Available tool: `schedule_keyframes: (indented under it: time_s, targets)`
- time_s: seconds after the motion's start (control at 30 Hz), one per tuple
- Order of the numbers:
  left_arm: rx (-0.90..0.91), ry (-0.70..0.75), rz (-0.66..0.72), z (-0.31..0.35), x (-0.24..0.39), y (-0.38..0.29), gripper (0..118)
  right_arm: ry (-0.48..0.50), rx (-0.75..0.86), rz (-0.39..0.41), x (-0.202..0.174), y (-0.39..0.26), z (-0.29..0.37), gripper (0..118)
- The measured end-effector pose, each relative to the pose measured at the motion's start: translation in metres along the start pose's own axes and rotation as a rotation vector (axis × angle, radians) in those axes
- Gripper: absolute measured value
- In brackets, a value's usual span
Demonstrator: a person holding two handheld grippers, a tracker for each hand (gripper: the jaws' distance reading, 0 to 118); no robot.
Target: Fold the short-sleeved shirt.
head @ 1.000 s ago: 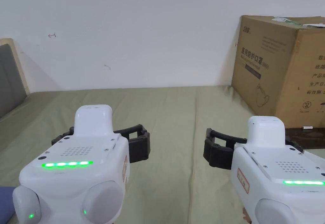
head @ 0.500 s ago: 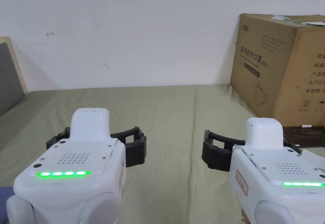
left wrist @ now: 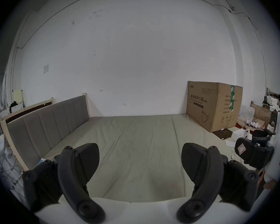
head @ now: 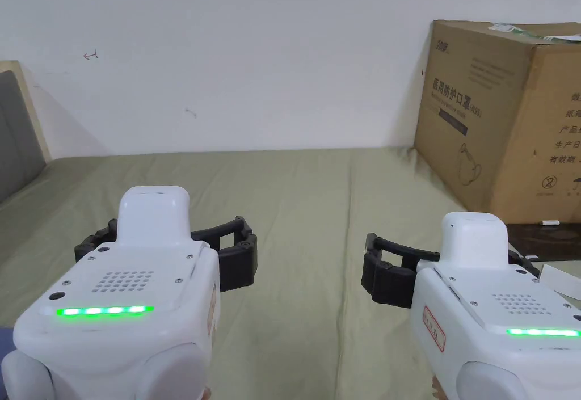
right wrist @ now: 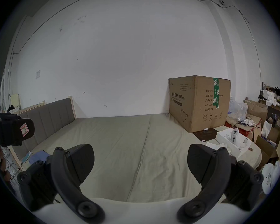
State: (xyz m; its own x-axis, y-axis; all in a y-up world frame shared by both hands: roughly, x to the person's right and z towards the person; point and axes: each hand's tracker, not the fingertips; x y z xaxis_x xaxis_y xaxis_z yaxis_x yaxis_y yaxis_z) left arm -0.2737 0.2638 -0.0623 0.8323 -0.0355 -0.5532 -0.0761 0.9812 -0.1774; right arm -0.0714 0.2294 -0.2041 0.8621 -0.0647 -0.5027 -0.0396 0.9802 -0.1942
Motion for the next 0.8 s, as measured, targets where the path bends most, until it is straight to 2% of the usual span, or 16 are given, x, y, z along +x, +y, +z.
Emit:
schedule_keyframes:
  time_s: [0.43,0.53,0.73,0.8]
  targets:
    - [-0.007,0.009,-0.025,-0.003,0.002,-0.003,107,0.009,0.015,-0.004,0.001,0.003,0.001,114]
    - [-0.011,0.008,-0.021,-0.004,0.002,-0.002,107,0.017,-0.009,-0.014,0.001,0.008,-0.001,114]
    - [-0.014,0.010,-0.031,-0.004,0.003,-0.002,107,0.121,-0.100,-0.064,0.005,0.017,-0.005,114]
    - [-0.014,0.008,-0.029,-0.004,0.003,-0.002,107,0.083,-0.112,-0.051,0.002,0.018,-0.006,114]
